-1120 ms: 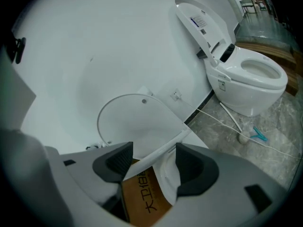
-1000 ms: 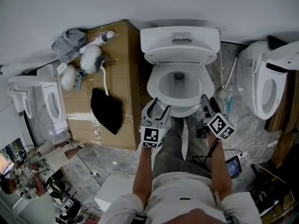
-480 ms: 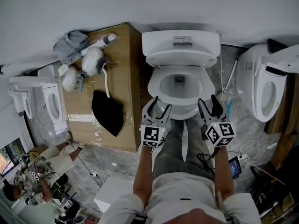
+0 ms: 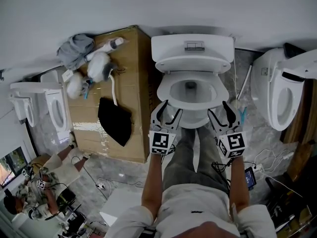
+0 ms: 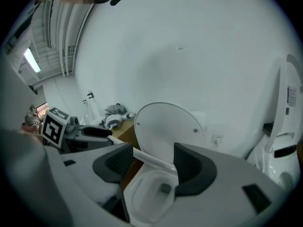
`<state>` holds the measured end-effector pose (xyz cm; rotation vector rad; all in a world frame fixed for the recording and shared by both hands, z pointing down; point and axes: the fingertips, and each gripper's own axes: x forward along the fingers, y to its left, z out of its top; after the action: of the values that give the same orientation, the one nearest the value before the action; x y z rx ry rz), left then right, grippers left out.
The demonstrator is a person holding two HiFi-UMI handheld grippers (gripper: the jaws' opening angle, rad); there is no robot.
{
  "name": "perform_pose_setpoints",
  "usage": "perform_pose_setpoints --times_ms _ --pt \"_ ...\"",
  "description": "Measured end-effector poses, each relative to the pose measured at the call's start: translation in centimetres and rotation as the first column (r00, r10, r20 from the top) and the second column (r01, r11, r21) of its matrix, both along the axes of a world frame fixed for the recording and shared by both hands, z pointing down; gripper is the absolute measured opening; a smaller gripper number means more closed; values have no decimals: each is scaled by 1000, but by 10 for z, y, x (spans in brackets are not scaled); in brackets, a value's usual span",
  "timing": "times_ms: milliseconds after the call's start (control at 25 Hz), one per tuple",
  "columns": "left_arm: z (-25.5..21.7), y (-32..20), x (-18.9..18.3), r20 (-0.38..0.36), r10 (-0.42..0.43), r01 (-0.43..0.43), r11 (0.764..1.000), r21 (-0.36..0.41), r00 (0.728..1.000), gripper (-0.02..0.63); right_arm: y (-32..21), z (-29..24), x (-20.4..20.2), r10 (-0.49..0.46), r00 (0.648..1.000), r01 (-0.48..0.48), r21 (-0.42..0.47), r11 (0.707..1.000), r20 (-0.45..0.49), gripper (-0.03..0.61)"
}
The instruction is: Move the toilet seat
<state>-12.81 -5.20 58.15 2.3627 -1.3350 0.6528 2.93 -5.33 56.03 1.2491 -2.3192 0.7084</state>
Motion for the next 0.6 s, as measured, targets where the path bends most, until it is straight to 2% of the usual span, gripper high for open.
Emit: perform_pose_setpoints --times_ms 600 --pt "-5 -29 -1 -17 -23 23 999 23 1000 258 -18 9 -8 -48 998 49 8 999 -35 283"
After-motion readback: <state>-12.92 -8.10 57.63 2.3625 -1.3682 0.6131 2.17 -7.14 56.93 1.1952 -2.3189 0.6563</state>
